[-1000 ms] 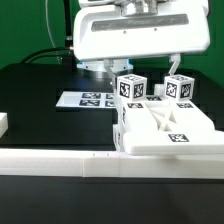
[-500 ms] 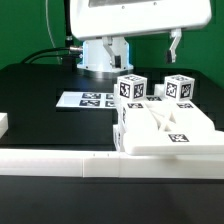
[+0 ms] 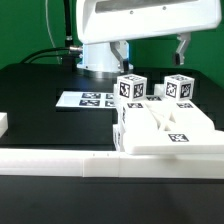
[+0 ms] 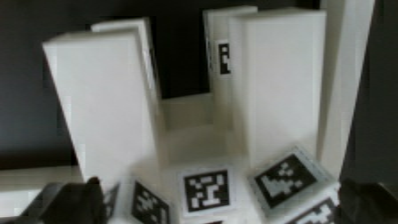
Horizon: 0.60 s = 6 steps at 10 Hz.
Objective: Assemble chair
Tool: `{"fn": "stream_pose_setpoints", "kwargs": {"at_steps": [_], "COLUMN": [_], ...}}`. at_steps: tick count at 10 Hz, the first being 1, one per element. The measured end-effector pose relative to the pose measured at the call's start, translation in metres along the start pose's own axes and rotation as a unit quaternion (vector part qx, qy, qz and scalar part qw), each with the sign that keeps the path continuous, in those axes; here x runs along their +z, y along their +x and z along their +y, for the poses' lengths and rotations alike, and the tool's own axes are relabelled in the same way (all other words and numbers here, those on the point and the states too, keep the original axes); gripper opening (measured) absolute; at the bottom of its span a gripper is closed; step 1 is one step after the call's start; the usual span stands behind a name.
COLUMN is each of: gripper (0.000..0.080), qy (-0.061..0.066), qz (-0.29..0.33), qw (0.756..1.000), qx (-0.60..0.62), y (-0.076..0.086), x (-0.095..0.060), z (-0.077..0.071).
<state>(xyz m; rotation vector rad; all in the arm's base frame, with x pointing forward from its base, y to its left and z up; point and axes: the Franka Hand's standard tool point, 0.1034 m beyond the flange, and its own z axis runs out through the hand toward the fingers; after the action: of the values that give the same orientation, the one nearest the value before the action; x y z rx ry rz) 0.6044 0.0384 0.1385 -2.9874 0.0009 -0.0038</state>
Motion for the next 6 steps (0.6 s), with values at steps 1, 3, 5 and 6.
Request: {"fn": "stream_pose_setpoints", "kwargs": {"at_steps": [1, 3, 5, 6], "gripper": [0.0649, 0.0649, 0.0649, 0.0649], "qy": [0.006, 0.012, 0.012, 0.001], "qz": [-0.028, -0.057, -0.054, -0.052], "qw": [1.000, 0.998, 0.998, 0.998], "qx": [-0.003, 0.006, -0.008, -0.035], "y": [-0.0007, -0.0002, 0.0005, 0.0013], "x": [-0.0025, -0.0031, -0.0024, -0.0029], "z": [-0.0047, -0.0109, -0.0107, -0.0146]}}
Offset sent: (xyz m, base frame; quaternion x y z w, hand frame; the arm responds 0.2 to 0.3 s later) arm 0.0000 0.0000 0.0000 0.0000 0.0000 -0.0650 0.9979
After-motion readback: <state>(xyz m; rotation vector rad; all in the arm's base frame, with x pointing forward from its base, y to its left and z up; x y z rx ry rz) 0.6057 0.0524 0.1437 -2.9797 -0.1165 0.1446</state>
